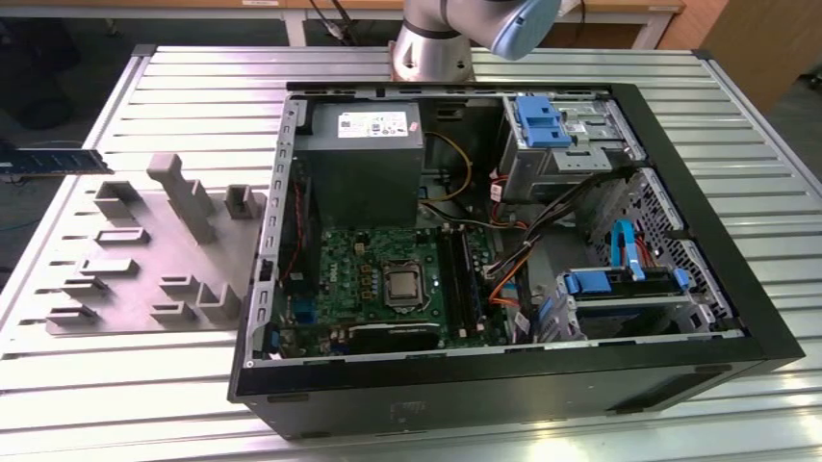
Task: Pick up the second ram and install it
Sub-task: 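Pick up the second ram and move it above second insertion slot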
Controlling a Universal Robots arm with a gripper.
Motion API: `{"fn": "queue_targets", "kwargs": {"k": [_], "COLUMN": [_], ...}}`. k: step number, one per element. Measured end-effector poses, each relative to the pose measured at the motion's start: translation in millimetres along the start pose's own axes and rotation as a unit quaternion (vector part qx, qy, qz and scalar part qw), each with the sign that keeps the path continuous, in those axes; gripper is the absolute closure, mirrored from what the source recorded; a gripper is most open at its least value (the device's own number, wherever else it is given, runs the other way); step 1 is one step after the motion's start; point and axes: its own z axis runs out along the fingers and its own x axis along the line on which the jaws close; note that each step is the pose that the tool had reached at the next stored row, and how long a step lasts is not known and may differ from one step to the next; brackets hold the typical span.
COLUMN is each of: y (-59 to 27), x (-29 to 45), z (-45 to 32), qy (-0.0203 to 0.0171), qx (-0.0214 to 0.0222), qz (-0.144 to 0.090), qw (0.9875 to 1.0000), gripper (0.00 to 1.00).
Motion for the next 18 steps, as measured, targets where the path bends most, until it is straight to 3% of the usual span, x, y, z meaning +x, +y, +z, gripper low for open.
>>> {"fn": "queue_targets", "kwargs": {"k": [9,18], "y": [-24.2,-54.8], "x": [-0.6,-1.3], "z": [-0.5,-1.2], "qy": [0.0000,0.0000], "qx": [0.0000,-0.0001], "qz": [0.000,0.000], "qw": [1.0000,1.0000], "gripper": [0.87,0.87]}}
